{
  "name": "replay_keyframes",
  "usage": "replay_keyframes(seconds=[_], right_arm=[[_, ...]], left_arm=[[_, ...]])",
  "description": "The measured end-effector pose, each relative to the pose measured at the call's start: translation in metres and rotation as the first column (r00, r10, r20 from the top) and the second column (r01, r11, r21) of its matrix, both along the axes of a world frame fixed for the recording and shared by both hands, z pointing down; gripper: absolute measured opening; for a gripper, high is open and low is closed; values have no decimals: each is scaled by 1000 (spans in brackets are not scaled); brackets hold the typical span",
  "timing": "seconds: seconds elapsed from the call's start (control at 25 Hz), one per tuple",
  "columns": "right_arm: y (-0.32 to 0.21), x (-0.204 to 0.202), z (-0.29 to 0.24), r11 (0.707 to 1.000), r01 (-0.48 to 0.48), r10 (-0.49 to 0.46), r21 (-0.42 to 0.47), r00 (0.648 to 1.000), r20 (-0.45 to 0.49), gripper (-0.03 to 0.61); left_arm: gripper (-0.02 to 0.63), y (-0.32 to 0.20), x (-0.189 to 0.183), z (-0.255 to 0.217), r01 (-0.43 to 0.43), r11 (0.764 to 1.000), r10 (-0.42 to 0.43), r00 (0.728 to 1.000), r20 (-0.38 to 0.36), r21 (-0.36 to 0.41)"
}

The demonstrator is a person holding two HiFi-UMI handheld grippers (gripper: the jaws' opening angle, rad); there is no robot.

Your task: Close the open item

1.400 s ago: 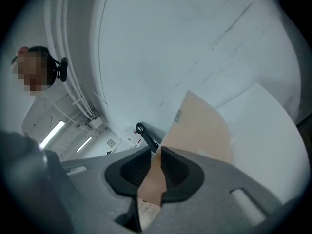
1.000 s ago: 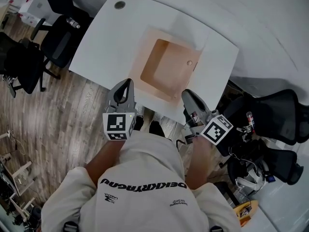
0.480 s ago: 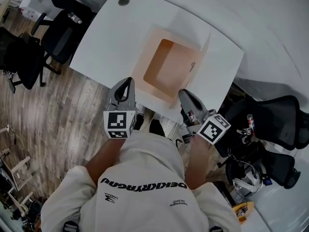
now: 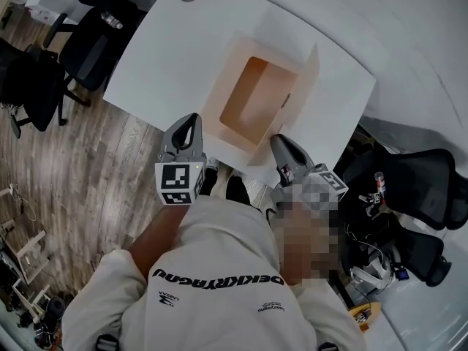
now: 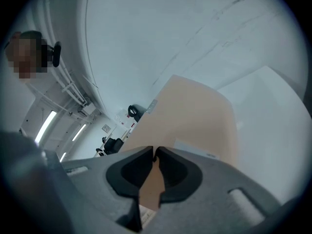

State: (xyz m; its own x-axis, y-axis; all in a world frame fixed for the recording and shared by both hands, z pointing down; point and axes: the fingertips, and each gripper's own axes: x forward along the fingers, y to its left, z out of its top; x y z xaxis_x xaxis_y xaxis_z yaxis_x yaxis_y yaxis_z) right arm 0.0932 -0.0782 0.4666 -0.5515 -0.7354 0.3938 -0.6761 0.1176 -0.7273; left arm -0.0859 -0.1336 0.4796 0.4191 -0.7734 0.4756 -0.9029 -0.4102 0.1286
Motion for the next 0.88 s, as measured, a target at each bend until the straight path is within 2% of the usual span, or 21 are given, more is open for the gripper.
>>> replay_keyframes(seconds=[0.24,0.44,0.52,0.68,0.88], right_arm=[[-7,-2,16,999,8,-10,-34,998,-62,57],[-14,-2,34,998,31,-43,-58,978,-203,100],[-18,-2,38,998,38,-50,-57,972,-231,114],[-24,-4,44,997,50,-62,-56,973,-224,145],[-29,-12,52,994,84,-98,-72,971,-219,176]], left_arm=[[0,-10,-3,16,-7,999,7,1000,7,-34],[0,-20,-2,25,-20,998,20,1000,8,-53],[0,-24,-1,27,-21,998,21,1000,7,-58],[0,-27,0,36,-24,997,24,1000,8,-79],[0,-33,-5,63,-33,987,35,999,9,-155]])
